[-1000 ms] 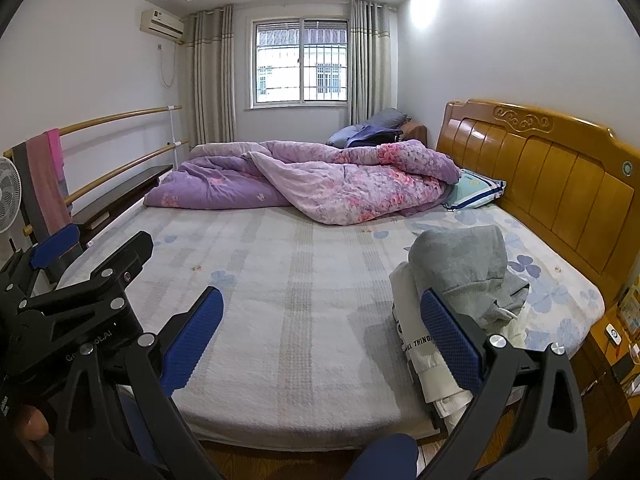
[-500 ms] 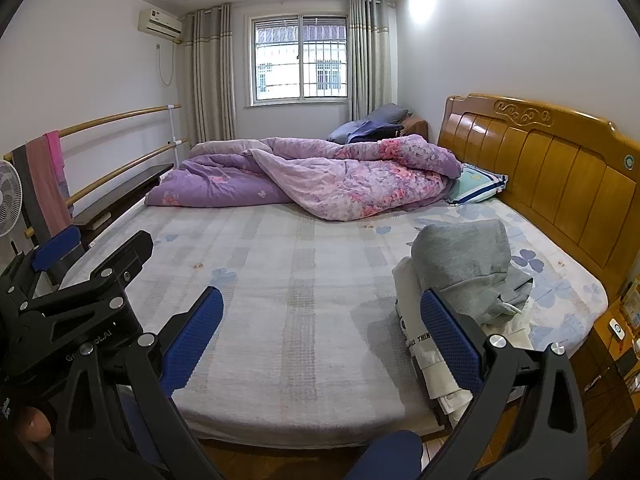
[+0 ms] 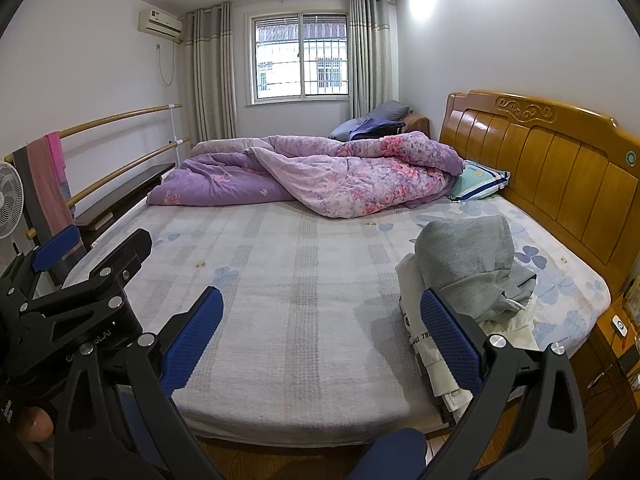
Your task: Fold large clothes
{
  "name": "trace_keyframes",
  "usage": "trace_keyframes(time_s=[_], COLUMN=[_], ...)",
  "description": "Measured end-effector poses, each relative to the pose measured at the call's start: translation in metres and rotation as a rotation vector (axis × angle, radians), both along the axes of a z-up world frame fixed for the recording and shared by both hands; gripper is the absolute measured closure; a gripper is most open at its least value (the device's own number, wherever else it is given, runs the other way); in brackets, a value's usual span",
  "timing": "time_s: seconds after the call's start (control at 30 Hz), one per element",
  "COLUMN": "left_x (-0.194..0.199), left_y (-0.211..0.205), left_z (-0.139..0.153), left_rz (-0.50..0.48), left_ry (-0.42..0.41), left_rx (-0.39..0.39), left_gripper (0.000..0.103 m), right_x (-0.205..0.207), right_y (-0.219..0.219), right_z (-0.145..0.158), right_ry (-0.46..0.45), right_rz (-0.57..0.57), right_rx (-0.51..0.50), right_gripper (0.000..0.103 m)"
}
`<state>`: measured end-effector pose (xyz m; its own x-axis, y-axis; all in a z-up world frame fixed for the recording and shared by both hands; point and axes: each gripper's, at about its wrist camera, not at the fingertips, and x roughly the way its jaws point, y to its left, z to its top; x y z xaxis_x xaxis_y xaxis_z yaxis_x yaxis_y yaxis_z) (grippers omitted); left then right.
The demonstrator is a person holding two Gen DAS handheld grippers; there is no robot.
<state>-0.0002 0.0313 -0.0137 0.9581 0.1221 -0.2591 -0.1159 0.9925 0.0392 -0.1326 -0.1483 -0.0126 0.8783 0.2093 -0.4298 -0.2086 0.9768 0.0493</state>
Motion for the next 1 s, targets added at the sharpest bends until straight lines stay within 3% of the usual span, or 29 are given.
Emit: trace_keyframes(time_s=[1.0], left_x=[-0.0007], left_y=[0.0062], left_z=[-0.003], left_rz=[0.004], left_ry=[0.008], left_rx=[0.0], left_gripper=[0.005], right_x=[-0.0005], right_y=[0.0019], right_z=[-0.0067], right_ry=[0.004], right_rz=[-0.002], right_rx=[-0.001], right_gripper=[0.008])
